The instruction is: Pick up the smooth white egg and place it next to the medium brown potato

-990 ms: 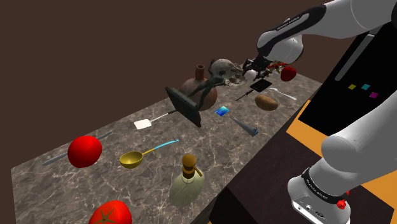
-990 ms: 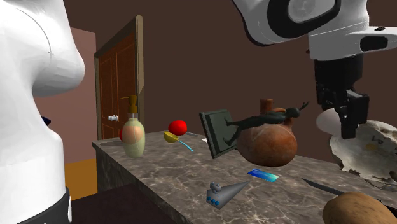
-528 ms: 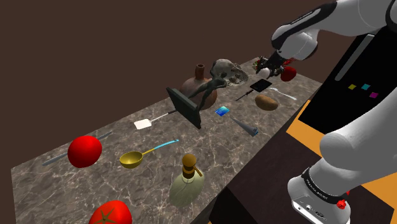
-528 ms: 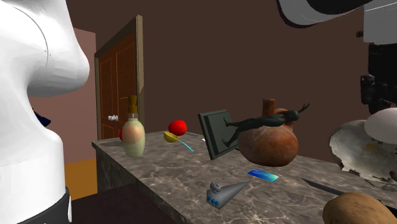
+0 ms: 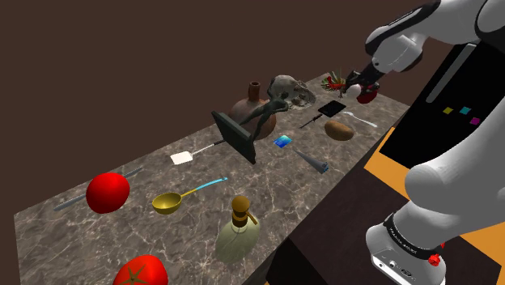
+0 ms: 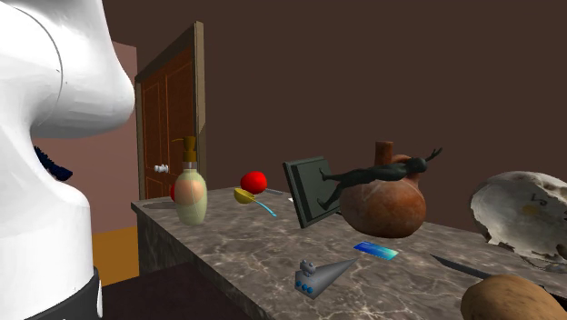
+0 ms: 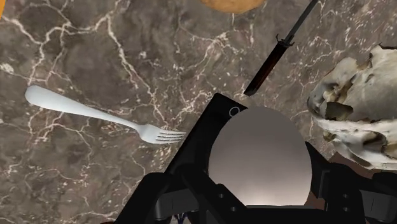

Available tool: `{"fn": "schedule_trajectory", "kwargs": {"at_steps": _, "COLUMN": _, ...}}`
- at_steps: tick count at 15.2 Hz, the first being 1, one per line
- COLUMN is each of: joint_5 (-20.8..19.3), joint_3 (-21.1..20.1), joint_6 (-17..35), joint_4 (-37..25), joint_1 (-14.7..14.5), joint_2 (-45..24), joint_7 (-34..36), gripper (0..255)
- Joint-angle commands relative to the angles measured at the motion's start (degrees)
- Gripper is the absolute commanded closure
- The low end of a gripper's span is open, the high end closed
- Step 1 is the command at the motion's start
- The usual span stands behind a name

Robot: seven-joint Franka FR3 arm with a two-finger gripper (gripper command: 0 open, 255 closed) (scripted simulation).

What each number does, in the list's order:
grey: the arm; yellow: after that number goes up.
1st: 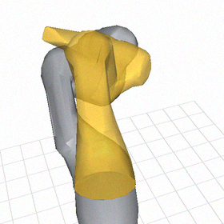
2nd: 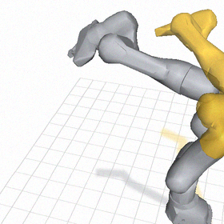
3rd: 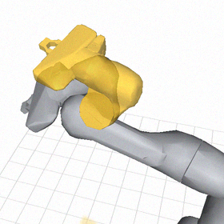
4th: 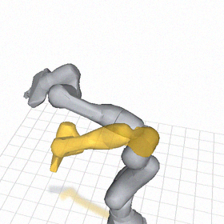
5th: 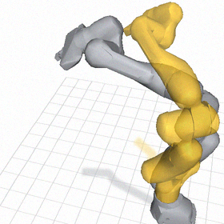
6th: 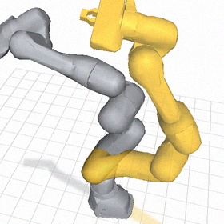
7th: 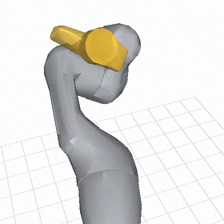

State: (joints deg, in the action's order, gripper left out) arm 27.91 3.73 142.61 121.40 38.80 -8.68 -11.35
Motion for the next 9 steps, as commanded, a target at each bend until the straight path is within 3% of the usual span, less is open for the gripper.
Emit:
{"fn": "schedule_trajectory", "kwargs": {"at_steps": 1, "joint_5": 0.74, "joint_3": 1.26, "joint_6": -2.36, "joint_4": -4.04, "joint_1": 2.22, "joint_2": -2.91, "joint_7": -3.38, "gripper": 255}}
{"fn": "schedule_trajectory", "kwargs": {"at_steps": 9, "joint_5": 4.0, "joint_3": 0.19, "joint_6": 2.23, "joint_4": -2.72, "joint_1": 2.7, "joint_2": -6.65, "joint_7": -6.93, "gripper": 255}}
